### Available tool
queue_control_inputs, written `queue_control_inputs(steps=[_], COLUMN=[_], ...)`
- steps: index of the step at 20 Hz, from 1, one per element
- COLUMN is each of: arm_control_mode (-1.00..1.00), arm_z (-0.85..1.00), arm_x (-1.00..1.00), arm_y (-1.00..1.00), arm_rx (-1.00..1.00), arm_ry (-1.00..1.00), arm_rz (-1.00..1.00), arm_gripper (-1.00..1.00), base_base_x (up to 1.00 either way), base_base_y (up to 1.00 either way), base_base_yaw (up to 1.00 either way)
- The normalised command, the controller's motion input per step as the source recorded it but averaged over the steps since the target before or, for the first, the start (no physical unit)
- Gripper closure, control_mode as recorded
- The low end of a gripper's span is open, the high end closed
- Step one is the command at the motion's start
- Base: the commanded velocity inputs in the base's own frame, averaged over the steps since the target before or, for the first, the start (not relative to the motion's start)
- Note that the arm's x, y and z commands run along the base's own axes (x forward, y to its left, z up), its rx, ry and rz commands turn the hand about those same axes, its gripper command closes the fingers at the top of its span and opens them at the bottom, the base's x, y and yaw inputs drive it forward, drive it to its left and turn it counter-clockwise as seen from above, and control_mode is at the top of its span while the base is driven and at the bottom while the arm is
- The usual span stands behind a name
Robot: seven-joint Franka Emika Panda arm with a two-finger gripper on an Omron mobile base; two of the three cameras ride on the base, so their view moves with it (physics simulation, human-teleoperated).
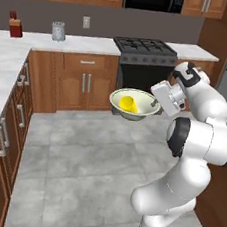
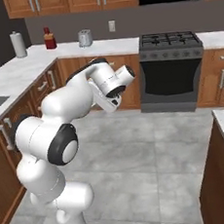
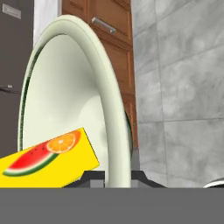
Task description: Place the cup inside the bowl on the dining table and move the bowl to any counter.
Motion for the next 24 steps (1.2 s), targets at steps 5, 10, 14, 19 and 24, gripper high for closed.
queue_control_inputs(steps=[5,10,14,19,24], arm_control_mode=[1.0,1.0,1.0,1.0,1.0], arm_z=[0.0,0.0,0.0,0.0,0.0], arm_x=[0.0,0.0,0.0,0.0,0.0], arm_y=[0.0,0.0,0.0,0.0,0.0], arm_rx=[0.0,0.0,0.0,0.0,0.0], arm_ry=[0.0,0.0,0.0,0.0,0.0], arm_rz=[0.0,0.0,0.0,0.0,0.0], arm_gripper=[1.0,1.0,1.0,1.0,1.0], base_base_x=[0.79,0.81,0.84,0.79,0.7], base_base_y=[0.55,0.55,0.54,0.53,0.53], base_base_yaw=[-0.04,-0.01,0.0,0.0,0.0])
